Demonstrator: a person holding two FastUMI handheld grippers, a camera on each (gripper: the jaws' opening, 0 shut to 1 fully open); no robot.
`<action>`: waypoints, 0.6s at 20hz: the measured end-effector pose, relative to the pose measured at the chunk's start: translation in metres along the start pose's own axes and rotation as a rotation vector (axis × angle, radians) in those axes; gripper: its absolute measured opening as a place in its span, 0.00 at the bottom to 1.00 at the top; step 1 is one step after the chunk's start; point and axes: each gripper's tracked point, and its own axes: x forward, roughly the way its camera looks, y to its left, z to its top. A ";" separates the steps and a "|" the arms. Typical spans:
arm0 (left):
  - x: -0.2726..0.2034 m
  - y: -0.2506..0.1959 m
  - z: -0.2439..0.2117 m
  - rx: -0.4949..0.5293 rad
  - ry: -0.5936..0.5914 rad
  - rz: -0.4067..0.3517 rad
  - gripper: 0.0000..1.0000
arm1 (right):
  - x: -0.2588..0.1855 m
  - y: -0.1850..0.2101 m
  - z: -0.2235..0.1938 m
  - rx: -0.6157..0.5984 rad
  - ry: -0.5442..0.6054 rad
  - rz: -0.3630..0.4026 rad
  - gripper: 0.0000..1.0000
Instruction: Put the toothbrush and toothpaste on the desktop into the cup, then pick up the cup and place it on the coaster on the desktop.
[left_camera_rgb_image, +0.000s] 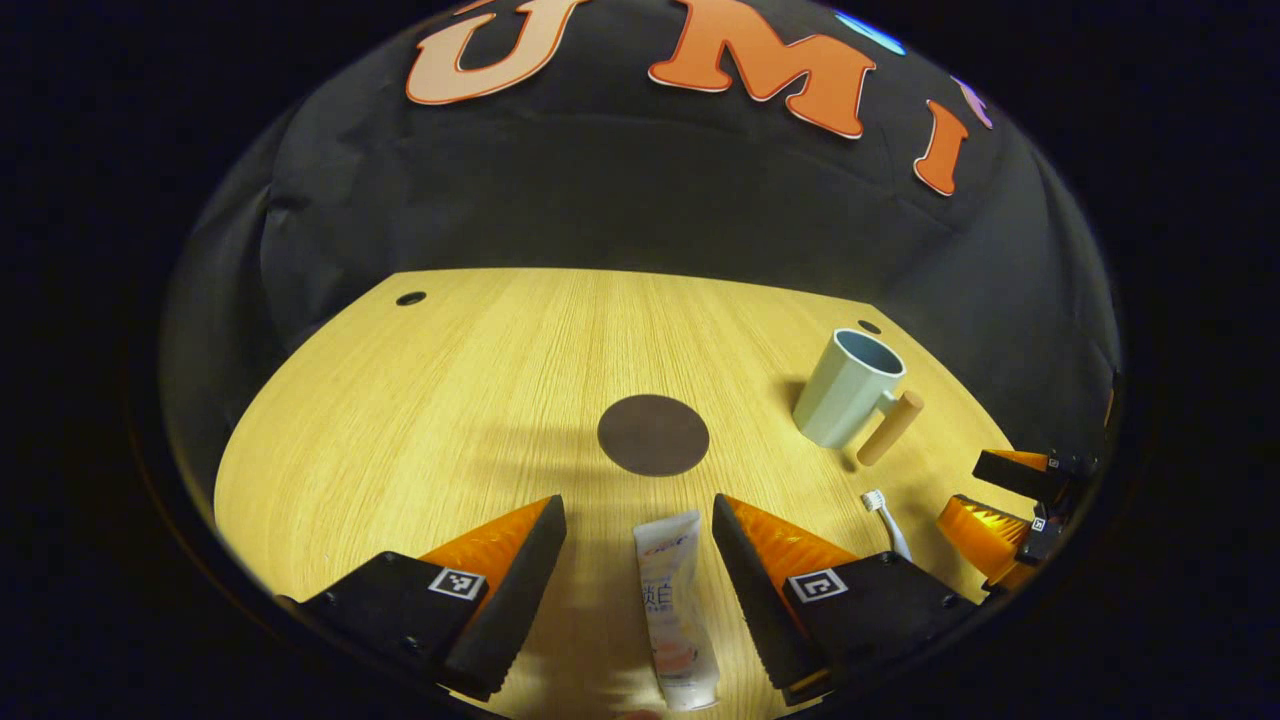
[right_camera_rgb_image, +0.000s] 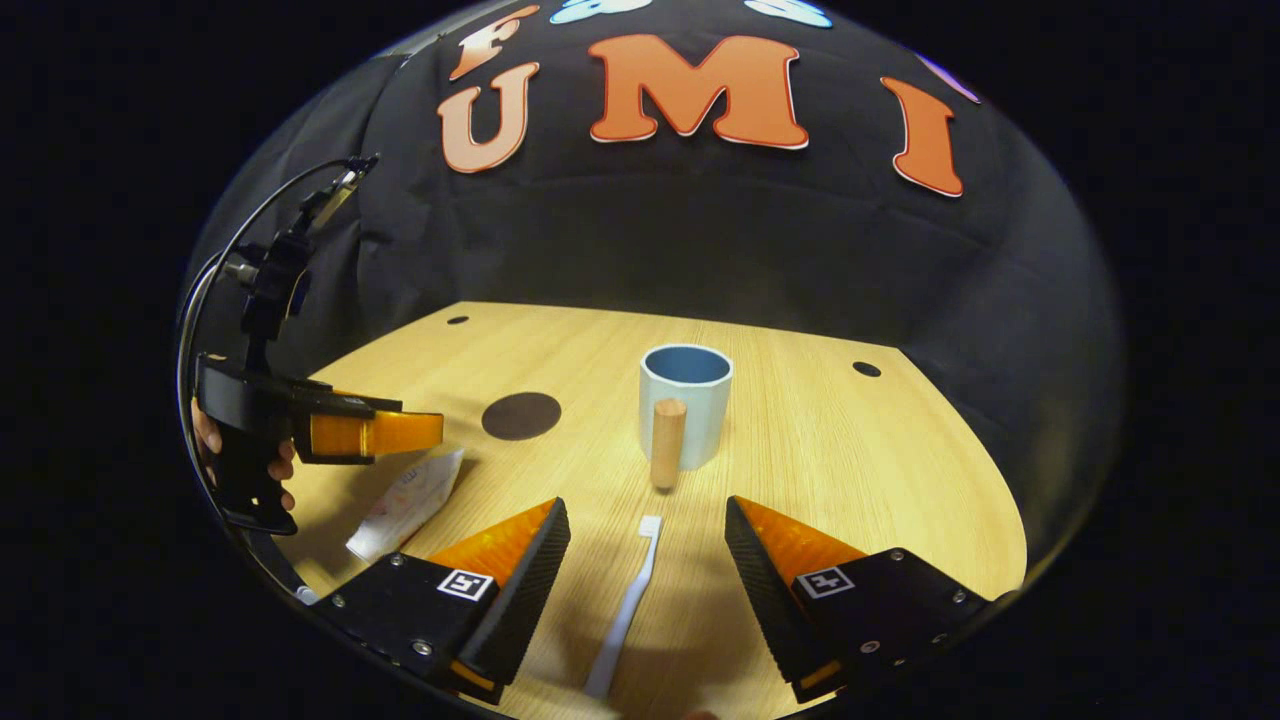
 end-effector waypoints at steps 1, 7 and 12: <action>0.001 -0.002 -0.003 -0.004 0.019 -0.002 0.94 | 0.002 0.001 0.000 -0.005 0.016 -0.002 0.94; 0.004 0.001 -0.033 0.046 0.121 0.018 0.94 | 0.018 0.002 -0.012 0.030 0.135 0.014 0.87; 0.003 -0.003 -0.049 0.044 0.189 0.012 0.94 | 0.026 0.015 -0.012 0.044 0.188 0.013 0.80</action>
